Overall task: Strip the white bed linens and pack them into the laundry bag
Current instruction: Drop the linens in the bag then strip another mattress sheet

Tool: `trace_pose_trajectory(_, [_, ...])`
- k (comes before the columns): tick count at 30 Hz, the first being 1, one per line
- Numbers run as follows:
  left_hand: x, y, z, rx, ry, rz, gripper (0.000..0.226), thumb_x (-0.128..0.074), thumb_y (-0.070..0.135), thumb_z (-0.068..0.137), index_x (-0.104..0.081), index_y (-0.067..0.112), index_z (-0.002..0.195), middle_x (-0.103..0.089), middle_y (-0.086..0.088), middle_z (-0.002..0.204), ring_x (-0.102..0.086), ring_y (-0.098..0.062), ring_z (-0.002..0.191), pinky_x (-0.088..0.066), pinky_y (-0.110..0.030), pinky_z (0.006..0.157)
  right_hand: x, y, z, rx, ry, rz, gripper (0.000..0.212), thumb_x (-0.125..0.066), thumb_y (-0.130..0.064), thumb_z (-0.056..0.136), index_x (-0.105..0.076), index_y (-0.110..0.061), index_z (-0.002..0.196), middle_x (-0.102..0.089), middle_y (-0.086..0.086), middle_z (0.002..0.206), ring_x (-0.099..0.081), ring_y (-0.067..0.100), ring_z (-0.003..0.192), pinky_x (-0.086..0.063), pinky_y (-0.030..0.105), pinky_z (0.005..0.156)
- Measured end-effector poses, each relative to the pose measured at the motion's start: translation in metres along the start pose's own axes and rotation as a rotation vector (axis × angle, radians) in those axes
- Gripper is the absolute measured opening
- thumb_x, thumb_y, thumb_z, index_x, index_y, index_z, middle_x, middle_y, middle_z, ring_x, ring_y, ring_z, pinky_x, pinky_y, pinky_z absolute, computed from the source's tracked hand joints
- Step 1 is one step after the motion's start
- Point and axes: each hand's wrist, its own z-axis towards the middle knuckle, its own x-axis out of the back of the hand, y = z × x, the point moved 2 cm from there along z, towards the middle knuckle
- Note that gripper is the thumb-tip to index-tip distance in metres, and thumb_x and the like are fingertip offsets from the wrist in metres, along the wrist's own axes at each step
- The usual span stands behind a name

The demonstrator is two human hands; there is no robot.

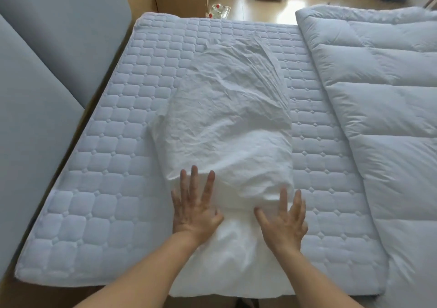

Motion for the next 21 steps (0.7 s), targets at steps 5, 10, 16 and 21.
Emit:
trace_pose_trajectory(5, [-0.018,-0.014,0.040,-0.034,-0.282,0.143,0.080,-0.028,0.073,0.089,0.017,0.051,0.150,0.039,0.006,0.158,0.042,-0.025,0.142,0.015,-0.067,0.112,-0.013,-0.025,0.022,0.270,-0.077,-0.103,0.080,-0.031,-0.078,0.088,0.026,-0.060,0.141,0.045,-0.020,0.152,0.038,0.010,0.145,0.007,0.056,0.118])
trace_pose_trajectory(10, [-0.033,-0.020,0.083,0.063,-0.489,0.121,0.073,-0.026,0.075,0.090,-0.007,0.048,0.155,0.007,0.006,0.167,0.012,-0.024,0.153,-0.001,-0.067,0.114,-0.037,-0.015,0.066,0.249,-0.363,-0.301,0.075,-0.015,-0.079,0.088,0.017,-0.054,0.151,0.027,-0.011,0.164,0.030,0.017,0.149,0.012,0.065,0.115])
trace_pose_trajectory(16, [0.002,0.009,0.146,0.003,-0.043,0.254,0.077,-0.005,0.067,0.078,-0.067,0.026,0.097,-0.070,-0.002,0.107,-0.062,-0.026,0.102,-0.035,-0.039,0.089,-0.009,-0.064,0.124,0.314,0.021,-0.016,0.081,-0.020,-0.083,0.078,-0.041,-0.040,0.144,-0.024,-0.005,0.159,-0.004,0.017,0.152,-0.007,0.060,0.116])
trace_pose_trajectory(21, [0.008,-0.009,0.231,0.188,0.134,0.107,0.081,-0.038,0.073,0.081,-0.037,0.028,0.148,-0.029,-0.007,0.157,-0.018,-0.029,0.145,-0.017,-0.053,0.114,-0.002,-0.104,0.235,0.199,-0.097,-0.120,0.103,-0.038,-0.086,0.080,0.005,-0.037,0.159,0.015,-0.003,0.168,0.026,0.023,0.151,0.001,0.071,0.114])
